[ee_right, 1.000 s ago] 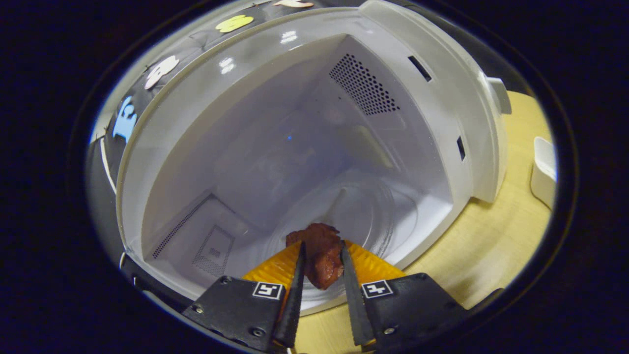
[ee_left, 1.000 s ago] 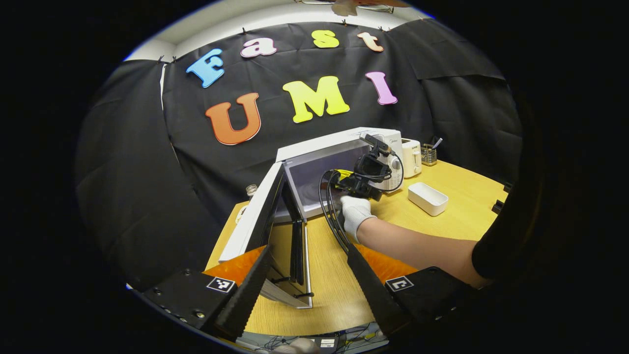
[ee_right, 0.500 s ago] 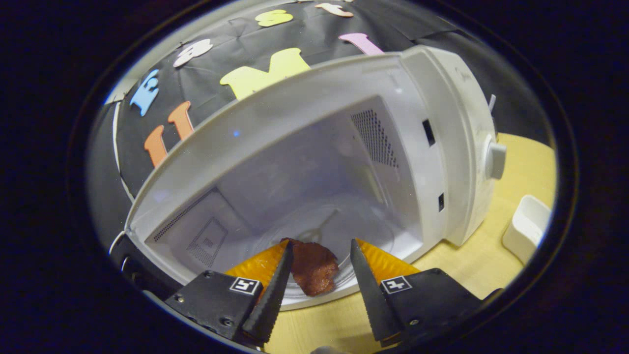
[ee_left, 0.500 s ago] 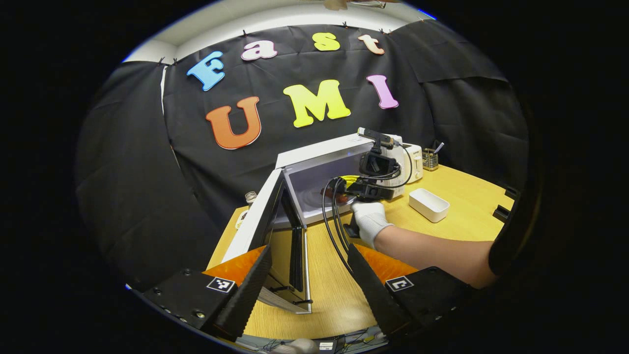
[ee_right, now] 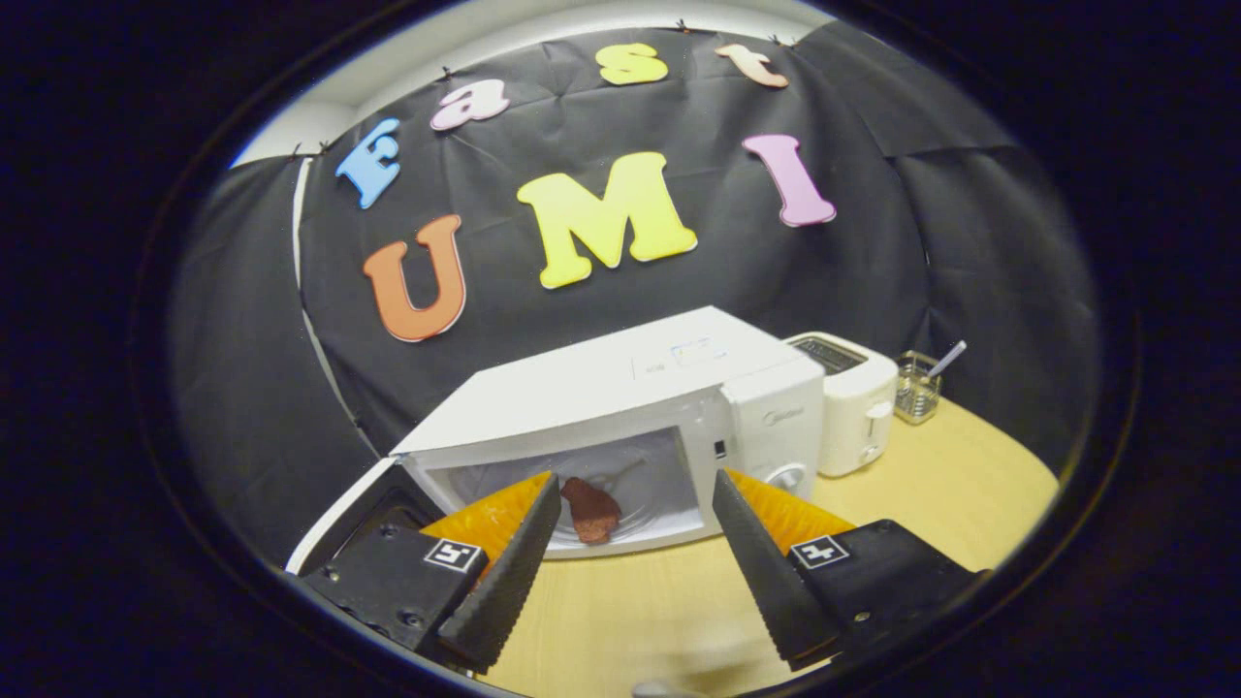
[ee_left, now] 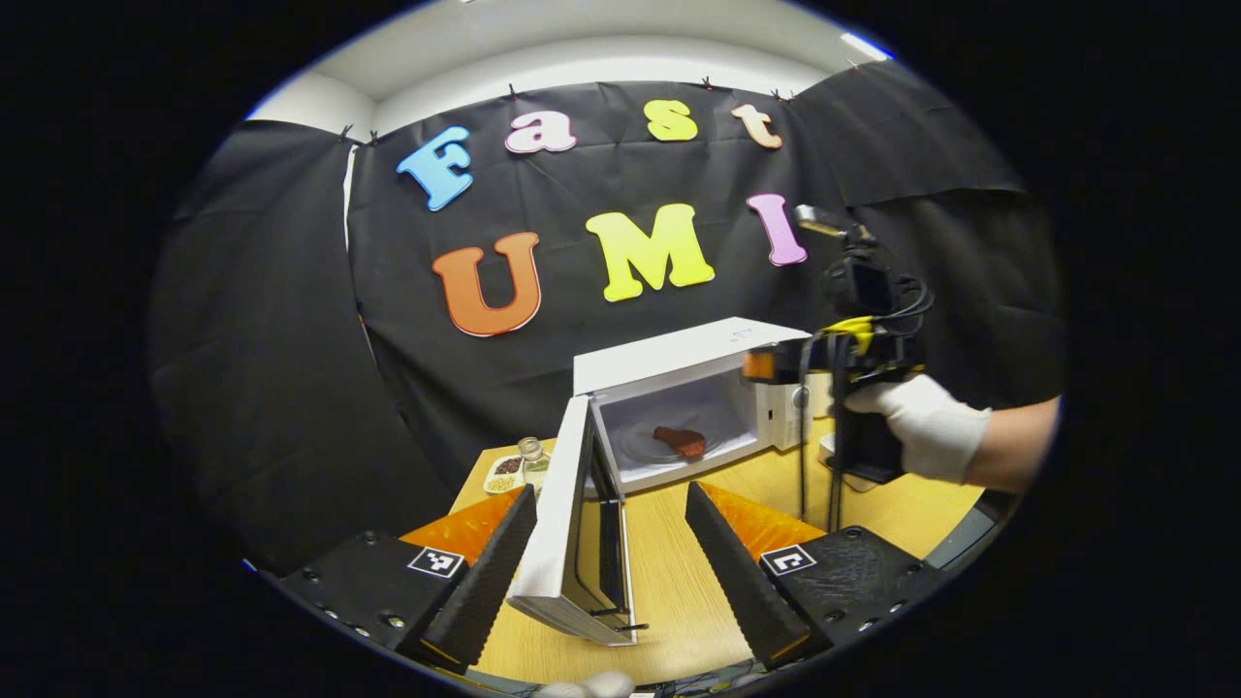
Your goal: Open the microwave oven with the left hand, put the food in, and close the microwave oven.
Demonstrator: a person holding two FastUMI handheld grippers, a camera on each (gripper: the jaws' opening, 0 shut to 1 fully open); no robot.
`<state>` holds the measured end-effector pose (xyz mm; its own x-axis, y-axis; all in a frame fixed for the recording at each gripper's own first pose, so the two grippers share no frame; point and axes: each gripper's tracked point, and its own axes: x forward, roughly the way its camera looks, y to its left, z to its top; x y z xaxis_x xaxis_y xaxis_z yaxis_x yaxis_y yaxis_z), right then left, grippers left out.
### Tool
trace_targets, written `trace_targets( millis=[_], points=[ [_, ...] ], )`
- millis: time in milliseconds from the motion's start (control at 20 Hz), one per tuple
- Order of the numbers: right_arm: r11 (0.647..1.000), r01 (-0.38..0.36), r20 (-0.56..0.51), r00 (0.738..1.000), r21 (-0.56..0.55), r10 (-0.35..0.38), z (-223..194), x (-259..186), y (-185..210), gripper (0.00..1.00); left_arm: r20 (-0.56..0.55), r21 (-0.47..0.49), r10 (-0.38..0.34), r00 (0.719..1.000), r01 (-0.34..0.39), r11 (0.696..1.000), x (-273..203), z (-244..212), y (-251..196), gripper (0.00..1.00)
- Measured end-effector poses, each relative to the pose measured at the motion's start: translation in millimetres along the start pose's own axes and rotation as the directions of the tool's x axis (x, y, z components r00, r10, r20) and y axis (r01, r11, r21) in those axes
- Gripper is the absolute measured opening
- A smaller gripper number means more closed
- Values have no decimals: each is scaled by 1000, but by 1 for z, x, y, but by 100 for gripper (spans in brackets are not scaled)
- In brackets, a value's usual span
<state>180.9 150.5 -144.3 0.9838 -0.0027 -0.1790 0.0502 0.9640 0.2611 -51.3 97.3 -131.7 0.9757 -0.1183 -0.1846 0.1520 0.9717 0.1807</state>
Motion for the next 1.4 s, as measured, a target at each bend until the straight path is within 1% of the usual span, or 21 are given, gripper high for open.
trace_targets(
  millis=[200,250,300,350,400,450,500,550,600,650,700,750,800,900,950,1100,1150,1400],
  points=[
    [997,53,-26,998,-57,-54,25,-68,-46,100,26,5,66,997,-66,998,-3,1,33,95],
    [996,59,-43,997,-67,-62,27,-82,-55,89,30,4,84,996,-84,996,-2,-2,43,95],
    [995,64,-53,996,-80,-68,31,-99,-65,100,29,5,110,993,-110,994,0,-5,53,88],
    [992,82,-53,995,-91,-87,35,-115,-77,100,30,2,133,991,-133,991,1,-9,63,80],
    [990,102,-46,993,-94,-107,40,-130,-89,100,27,-2,142,990,-142,990,2,-14,67,77],
    [989,124,-45,991,-86,-128,43,-144,-100,90,33,-5,154,987,-154,988,3,-15,73,72],
    [987,143,-47,988,-65,-147,43,-157,-110,100,35,-13,161,986,-161,987,3,-18,76,79],
    [987,154,-49,986,-43,-156,41,-168,-117,100,40,-19,166,985,-165,986,3,-19,79,66],
    [985,168,-59,984,-37,-170,37,-178,-123,90,47,-14,188,981,-187,982,4,-22,88,48],
    [982,183,-57,981,-42,-185,38,-187,-130,90,40,-7,199,979,-199,980,6,-29,91,31],
    [980,195,-51,979,-46,-198,38,-195,-134,100,30,-9,192,981,-192,981,8,-36,92,20],
    [980,193,-49,980,-49,-195,39,-200,-135,90,29,-12,175,984,-175,985,9,-43,91,18],
    [980,194,-55,979,-54,-197,39,-205,-136,100,20,-10,238,971,-238,971,7,-53,109,24],
    [979,192,-54,979,-71,-196,40,-218,-140,100,-8,-31,244,970,-244,969,8,-70,112,0],
    [978,193,-55,979,-75,-198,40,-220,-143,100,-18,-43,243,970,-244,969,12,-75,112,0],
    [980,184,-70,979,-69,-189,38,-229,-145,100,-54,-75,209,977,-212,974,17,-98,103,0],
    [981,184,-70,980,-68,-188,37,-230,-146,100,-75,-77,208,975,-214,974,18,-106,101,0],
    [980,192,-107,975,-56,-197,28,-233,-158,100,-75,-84,180,981,-186,979,21,-111,85,0]
  ],
)
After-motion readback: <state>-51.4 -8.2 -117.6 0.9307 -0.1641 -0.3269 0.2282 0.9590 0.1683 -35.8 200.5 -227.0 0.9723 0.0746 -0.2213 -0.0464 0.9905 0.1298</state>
